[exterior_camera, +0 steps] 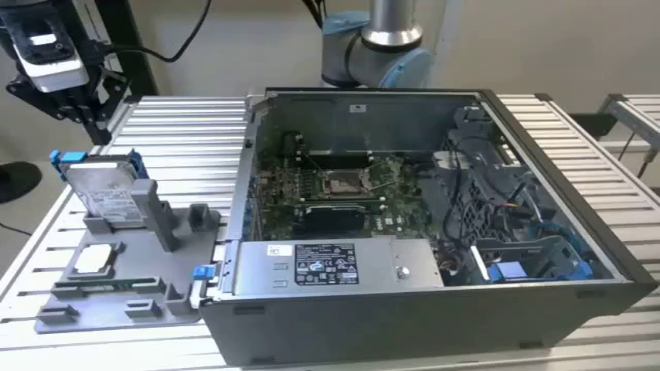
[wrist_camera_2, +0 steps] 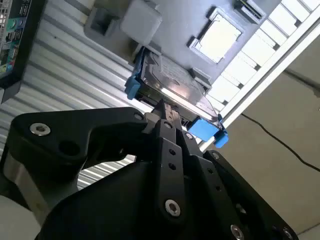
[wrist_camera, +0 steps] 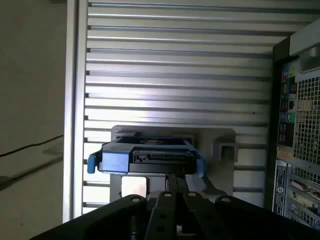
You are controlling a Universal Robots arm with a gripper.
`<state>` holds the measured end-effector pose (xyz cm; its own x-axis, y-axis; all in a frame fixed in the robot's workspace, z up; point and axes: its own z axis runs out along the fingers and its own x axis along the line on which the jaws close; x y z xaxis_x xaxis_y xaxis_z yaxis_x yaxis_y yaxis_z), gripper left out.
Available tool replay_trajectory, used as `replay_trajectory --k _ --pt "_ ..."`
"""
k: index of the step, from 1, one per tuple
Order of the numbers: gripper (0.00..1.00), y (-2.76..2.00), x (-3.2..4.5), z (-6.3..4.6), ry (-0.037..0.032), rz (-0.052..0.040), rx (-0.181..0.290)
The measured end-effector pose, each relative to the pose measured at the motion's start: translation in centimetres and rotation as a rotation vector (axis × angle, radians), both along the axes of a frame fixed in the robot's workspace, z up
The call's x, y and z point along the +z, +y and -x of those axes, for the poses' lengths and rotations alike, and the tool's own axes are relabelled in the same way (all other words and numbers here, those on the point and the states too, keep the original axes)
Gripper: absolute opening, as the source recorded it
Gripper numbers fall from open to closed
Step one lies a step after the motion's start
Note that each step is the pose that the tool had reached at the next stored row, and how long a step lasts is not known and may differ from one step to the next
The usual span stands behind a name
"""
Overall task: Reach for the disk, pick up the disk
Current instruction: 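Reach for the disk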
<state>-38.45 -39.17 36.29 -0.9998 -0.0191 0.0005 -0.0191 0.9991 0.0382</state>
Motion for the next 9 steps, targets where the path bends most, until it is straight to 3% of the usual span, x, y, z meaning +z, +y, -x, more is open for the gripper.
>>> replay_trajectory --k 9 --pt "0.0 0.0 0.0 0.0 0.0 0.0 0.0"
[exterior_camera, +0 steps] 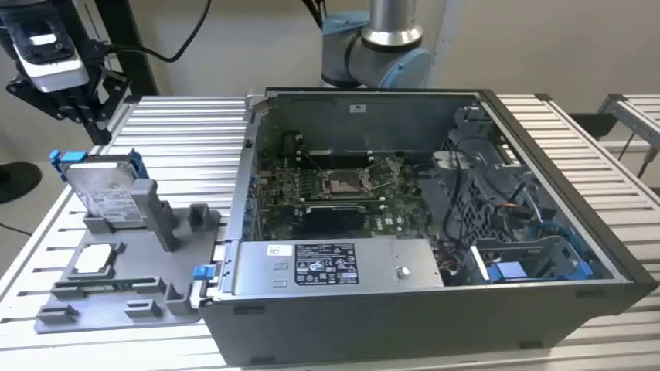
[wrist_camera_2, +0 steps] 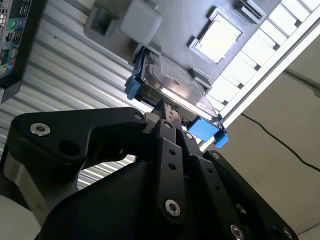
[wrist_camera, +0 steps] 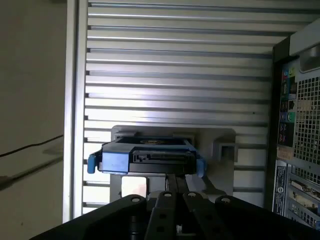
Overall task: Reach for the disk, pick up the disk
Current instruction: 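Reach for the disk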
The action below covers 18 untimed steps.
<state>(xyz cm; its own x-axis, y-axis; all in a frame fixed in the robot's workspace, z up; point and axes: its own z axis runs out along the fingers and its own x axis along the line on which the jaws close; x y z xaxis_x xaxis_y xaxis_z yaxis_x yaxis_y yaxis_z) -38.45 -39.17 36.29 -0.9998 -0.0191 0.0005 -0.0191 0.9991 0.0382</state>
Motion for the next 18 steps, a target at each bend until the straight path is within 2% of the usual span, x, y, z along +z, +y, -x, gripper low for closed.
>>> replay_trajectory --k 3,8,12,18 --pt "0.0 0.08 0.0 0.0 0.0 0.0 0.0" --pt "0.0 0.47 0.0 0.3 0.0 0.0 0.0" --pt "0.0 0.75 0.01 1.0 0.0001 0.0001 0.0" --pt "0.0 0.83 0.0 2.0 0.0001 0.0001 0.0"
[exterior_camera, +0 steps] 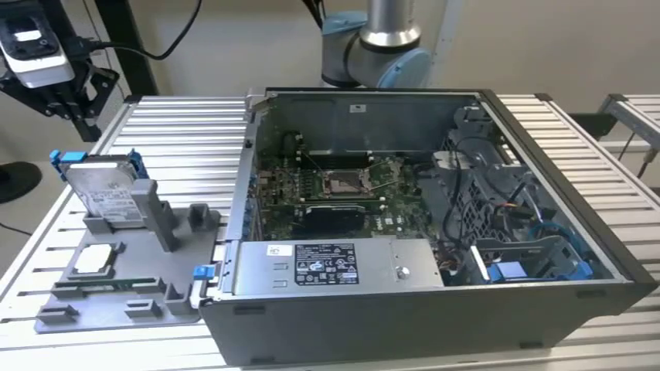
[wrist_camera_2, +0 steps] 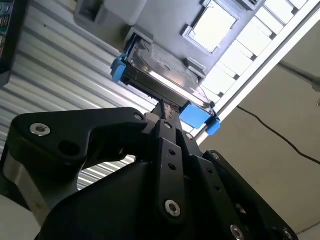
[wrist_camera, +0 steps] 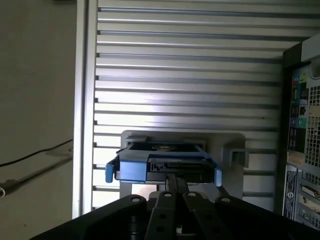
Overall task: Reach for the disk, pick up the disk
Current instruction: 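Reach for the disk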
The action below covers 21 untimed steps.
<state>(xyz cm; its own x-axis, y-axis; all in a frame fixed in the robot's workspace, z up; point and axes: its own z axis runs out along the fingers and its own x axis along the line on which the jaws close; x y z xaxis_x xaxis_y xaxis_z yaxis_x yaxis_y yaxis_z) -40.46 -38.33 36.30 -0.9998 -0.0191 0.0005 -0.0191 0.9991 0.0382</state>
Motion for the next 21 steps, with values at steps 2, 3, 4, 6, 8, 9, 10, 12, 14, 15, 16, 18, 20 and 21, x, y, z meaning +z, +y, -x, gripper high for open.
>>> replay_trajectory --k 2,3,4,6,8,9,10,12,14,15,16,18,20,21 --pt "0.0 0.0 -0.01 0.4 -0.0001 -0.0001 0.0" --pt "0.0 0.0 0.0 0.6 -0.0001 0.0 0.0" --pt "0.0 0.0 0.0 0.8 0.0 0.0 0.0" --pt "0.0 0.0 0.0 1.2 0.0 0.0 0.0" --pt "0.0 0.0 0.0 1.7 0.0 0.0 0.0" --pt "0.0 0.0 0.0 1.9 -0.0001 0.0 0.0" --pt "0.0 0.0 0.0 2.1 0.0 0.0 0.0" --pt "0.0 0.0 0.0 2.5 0.0 0.0 0.0" --pt "0.0 0.0 0.0 2.9 0.0 0.0 0.0" --pt "0.0 0.0 0.0 3.1 0.0 0.0 0.0" --pt "0.0 0.0 0.0 3.2 0.0 0.0 0.0" --pt "0.0 0.0 0.0 3.4 0.0 0.0 0.0" --pt "0.0 0.0 0.0 3.6 0.0 0.0 0.0" --pt "0.0 0.0 0.0 3.6 -0.0001 0.0 0.0"
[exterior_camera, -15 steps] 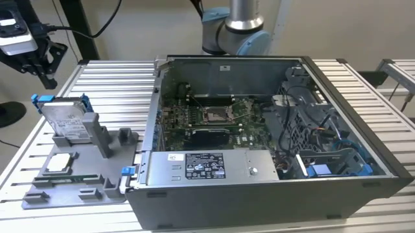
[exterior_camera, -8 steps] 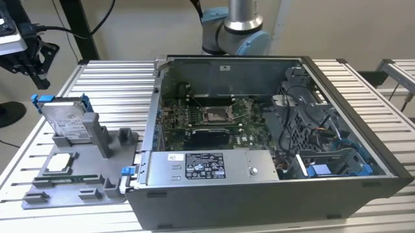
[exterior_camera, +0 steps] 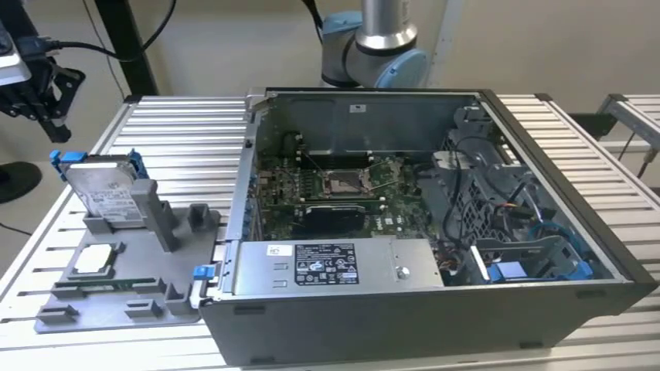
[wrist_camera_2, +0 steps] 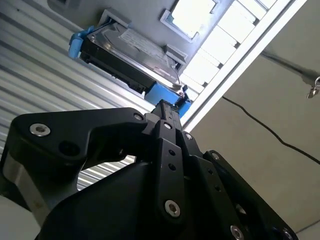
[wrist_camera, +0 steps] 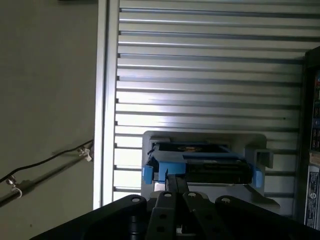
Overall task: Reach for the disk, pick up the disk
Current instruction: 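Reach for the disk, then pick up the disk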
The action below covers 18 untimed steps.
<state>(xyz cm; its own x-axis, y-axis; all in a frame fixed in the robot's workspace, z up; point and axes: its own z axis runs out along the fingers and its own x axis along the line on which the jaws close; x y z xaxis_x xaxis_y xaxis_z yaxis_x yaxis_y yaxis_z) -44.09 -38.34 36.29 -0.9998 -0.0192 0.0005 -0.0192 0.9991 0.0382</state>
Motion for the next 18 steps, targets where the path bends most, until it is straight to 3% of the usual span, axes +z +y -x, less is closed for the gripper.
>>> replay_trajectory --k 11,18 --pt "0.0 0.0 0.0 0.03 0.0 0.0001 0.006" --pt "0.0 0.01 0.0 0.03 -0.0006 0.0001 0.097"
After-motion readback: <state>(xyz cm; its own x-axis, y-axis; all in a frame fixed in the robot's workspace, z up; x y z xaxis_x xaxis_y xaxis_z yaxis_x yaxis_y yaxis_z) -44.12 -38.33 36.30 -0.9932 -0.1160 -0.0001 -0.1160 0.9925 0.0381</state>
